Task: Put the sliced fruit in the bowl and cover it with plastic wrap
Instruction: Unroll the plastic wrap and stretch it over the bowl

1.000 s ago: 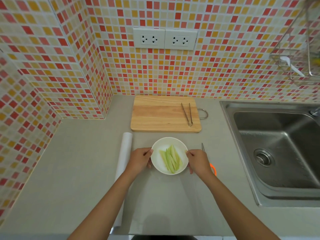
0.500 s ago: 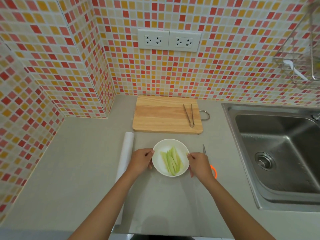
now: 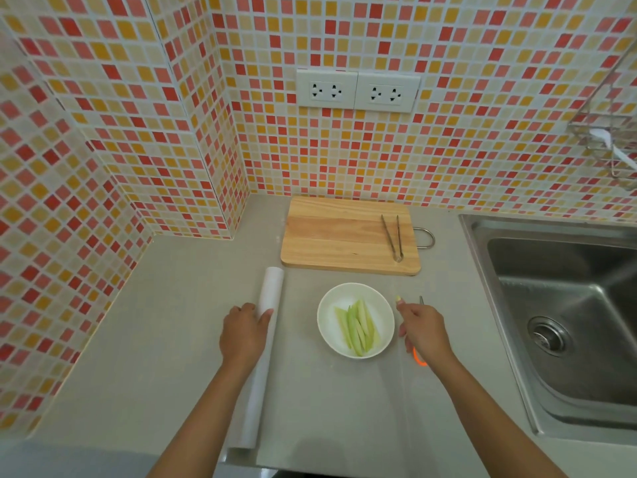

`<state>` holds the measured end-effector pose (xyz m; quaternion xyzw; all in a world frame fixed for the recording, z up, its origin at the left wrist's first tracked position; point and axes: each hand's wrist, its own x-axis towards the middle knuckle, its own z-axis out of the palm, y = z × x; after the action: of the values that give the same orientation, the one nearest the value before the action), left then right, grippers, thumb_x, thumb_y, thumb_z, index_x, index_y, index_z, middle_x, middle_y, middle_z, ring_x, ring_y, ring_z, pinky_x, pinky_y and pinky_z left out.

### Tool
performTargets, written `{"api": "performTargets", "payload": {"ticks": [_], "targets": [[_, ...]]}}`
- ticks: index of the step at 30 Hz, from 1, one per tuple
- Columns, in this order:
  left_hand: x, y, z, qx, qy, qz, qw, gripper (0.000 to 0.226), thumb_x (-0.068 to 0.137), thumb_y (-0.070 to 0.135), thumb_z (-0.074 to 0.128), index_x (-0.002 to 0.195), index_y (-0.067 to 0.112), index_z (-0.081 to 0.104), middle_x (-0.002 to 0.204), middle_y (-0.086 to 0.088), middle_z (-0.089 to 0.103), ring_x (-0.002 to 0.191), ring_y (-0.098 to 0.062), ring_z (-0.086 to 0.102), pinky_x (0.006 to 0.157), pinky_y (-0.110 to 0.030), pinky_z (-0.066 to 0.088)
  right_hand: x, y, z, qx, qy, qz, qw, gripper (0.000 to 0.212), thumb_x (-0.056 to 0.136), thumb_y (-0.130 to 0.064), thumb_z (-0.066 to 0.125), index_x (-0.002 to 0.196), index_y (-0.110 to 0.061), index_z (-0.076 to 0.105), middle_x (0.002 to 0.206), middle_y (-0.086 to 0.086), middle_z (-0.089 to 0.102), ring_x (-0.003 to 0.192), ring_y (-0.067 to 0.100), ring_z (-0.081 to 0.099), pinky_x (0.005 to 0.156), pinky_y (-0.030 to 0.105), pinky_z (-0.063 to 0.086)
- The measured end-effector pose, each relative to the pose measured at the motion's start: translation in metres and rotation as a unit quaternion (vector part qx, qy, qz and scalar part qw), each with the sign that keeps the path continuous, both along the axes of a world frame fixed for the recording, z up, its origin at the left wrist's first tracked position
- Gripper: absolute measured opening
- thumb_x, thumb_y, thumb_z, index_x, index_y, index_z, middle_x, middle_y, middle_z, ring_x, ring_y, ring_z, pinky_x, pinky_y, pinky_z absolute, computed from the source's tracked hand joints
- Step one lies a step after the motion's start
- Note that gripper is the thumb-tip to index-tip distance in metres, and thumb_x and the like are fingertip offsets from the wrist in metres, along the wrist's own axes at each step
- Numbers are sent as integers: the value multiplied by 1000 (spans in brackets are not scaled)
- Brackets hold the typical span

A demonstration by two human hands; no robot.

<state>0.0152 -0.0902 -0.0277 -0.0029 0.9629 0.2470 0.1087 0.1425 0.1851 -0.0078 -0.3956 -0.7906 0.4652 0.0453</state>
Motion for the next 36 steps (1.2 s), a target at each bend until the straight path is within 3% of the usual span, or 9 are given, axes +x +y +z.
{"api": "performTargets", "payload": {"ticks": [4, 11, 13, 16, 20, 24, 29, 32, 36], "targets": [[2, -2, -3, 44, -34, 0, 998, 44, 96, 46, 49, 89, 5, 63, 90, -10, 64, 74, -23, 59, 58, -32, 43, -1, -4, -3, 7, 7, 14, 1000, 53, 96, -33, 50, 65, 9, 58, 52, 11, 58, 26, 14, 42, 33, 19, 34], [1, -4, -3, 108, -55, -1, 993, 40, 98, 38, 50, 82, 2, 57, 88, -19, 60, 67, -23, 54, 51, -27, 33, -1, -8, -4, 34, -6, 8, 999, 43, 95, -28, 49, 67, 2, 62, 59, 13, 56, 41, 20, 44, 48, 28, 39], [-1, -4, 3, 151, -58, 1, 987, 42, 98, 35, 50, 83, -3, 59, 85, -21, 61, 67, -24, 54, 54, -28, 35, -1, -10, 5, 127, -12, -25, 991, 30, 94, -32, 52, 83, -14, 73, 68, 5, 62, 57, 17, 50, 59, 28, 41], [-2, 2, 22, 214, -56, -7, 975, 41, 98, 33, 51, 79, -3, 57, 73, -16, 53, 63, -20, 48, 55, -28, 32, -15, -15, 29, 226, 63, -55, 971, 25, 92, -31, 57, 106, -16, 71, 79, -3, 61, 70, 13, 53, 68, 27, 40], [3, 26, 47, 254, -31, -59, 965, 35, 97, 38, 52, 82, 7, 61, 74, -10, 53, 67, -20, 50, 58, -28, 35, -62, -32, 62, 106, 184, 5, 977, 30, 94, -30, 55, 85, -5, 69, 70, 12, 66, 54, 15, 56, 60, 34, 47], [20, 52, 65, 288, -3, -121, 950, 29, 97, 40, 50, 89, 15, 61, 81, 1, 51, 70, -12, 50, 62, -28, 35, -104, -53, 81, -29, 135, 61, 989, 47, 99, -45, 35, 88, -5, 58, 68, 14, 61, 39, 23, 58, 48, 32, 47], [36, 68, 80, 329, 3, -106, 938, 25, 95, 46, 50, 105, 24, 56, 91, 12, 63, 79, -2, 60, 65, -24, 42, -120, -62, 83, 95, 91, 44, 990, 47, 99, -49, 25, 81, -13, 49, 76, 3, 60, 72, 27, 61, 60, 34, 43], [39, 72, 84, 328, -13, -106, 939, 26, 96, 48, 48, 108, 25, 51, 89, 13, 63, 80, -2, 61, 65, -27, 44, -118, -61, 79, 166, 79, 41, 982, 42, 101, -37, 25, 79, -13, 51, 68, -1, 55, 69, 26, 56, 51, 29, 32], [40, 73, 84, 340, -28, -116, 933, 26, 96, 49, 47, 106, 25, 47, 89, 13, 60, 75, 2, 60, 63, -25, 41, -118, -55, 75, 198, 77, 57, 975, 33, 102, -23, 29, 80, -9, 48, 83, 15, 64, 73, 30, 57, 58, 31, 35]]}}
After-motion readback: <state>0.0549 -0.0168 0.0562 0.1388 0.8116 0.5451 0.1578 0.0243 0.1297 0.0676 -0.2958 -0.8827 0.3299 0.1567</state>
